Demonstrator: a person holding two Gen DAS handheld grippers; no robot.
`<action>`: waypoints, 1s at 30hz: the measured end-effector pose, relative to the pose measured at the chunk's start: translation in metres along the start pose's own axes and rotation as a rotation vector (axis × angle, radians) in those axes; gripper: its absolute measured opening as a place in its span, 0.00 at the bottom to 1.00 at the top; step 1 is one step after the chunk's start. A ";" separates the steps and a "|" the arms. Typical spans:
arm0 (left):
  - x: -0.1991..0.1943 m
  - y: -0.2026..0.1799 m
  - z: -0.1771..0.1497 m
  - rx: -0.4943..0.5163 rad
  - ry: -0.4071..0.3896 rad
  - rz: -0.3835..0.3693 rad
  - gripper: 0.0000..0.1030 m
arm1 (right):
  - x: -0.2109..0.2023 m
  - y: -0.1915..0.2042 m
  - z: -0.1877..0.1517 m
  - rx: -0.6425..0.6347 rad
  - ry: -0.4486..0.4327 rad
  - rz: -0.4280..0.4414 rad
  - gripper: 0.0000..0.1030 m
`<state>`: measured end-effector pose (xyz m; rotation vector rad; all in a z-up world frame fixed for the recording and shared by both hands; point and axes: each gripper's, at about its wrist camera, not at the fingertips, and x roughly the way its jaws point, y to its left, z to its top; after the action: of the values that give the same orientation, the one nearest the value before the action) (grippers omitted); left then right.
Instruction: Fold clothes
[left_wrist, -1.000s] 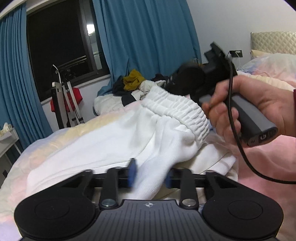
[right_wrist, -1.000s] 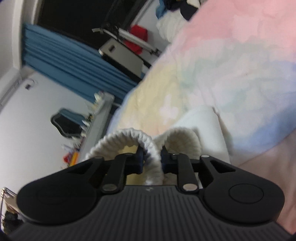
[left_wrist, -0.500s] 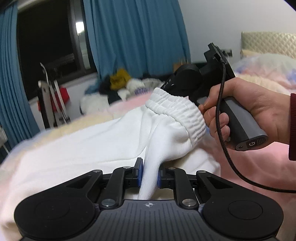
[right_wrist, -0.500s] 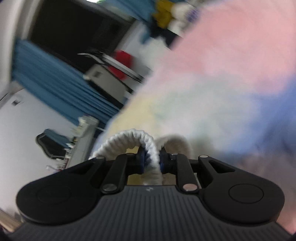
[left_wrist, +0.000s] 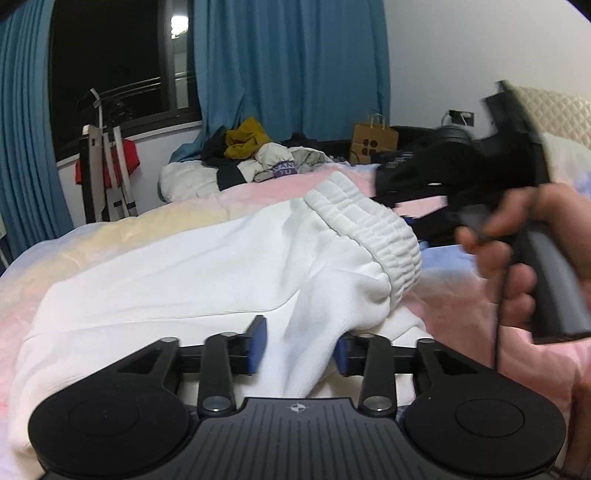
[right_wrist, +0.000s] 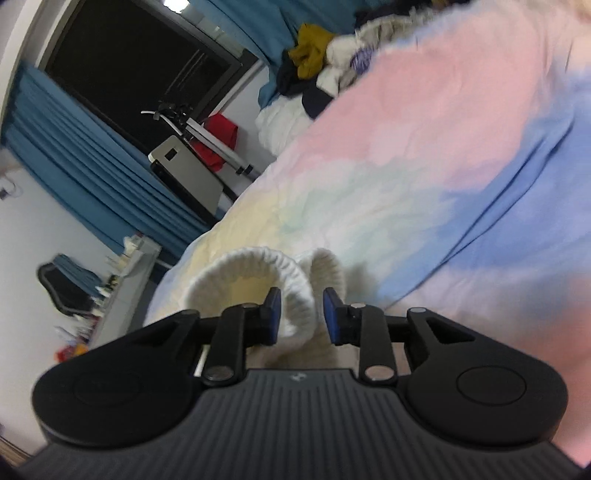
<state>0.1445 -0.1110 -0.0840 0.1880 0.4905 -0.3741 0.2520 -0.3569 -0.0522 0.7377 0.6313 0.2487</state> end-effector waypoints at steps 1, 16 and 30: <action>-0.004 0.001 0.001 -0.011 0.000 0.004 0.44 | -0.009 0.004 -0.001 -0.023 -0.010 -0.012 0.28; -0.089 0.035 0.010 -0.188 -0.057 0.108 0.78 | -0.080 0.038 -0.055 -0.111 0.017 0.017 0.75; -0.095 0.095 0.016 -0.363 -0.004 0.174 0.84 | -0.035 0.014 -0.075 -0.013 0.116 -0.088 0.85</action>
<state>0.1105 0.0007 -0.0154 -0.1214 0.5252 -0.1116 0.1779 -0.3201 -0.0693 0.6851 0.7701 0.2159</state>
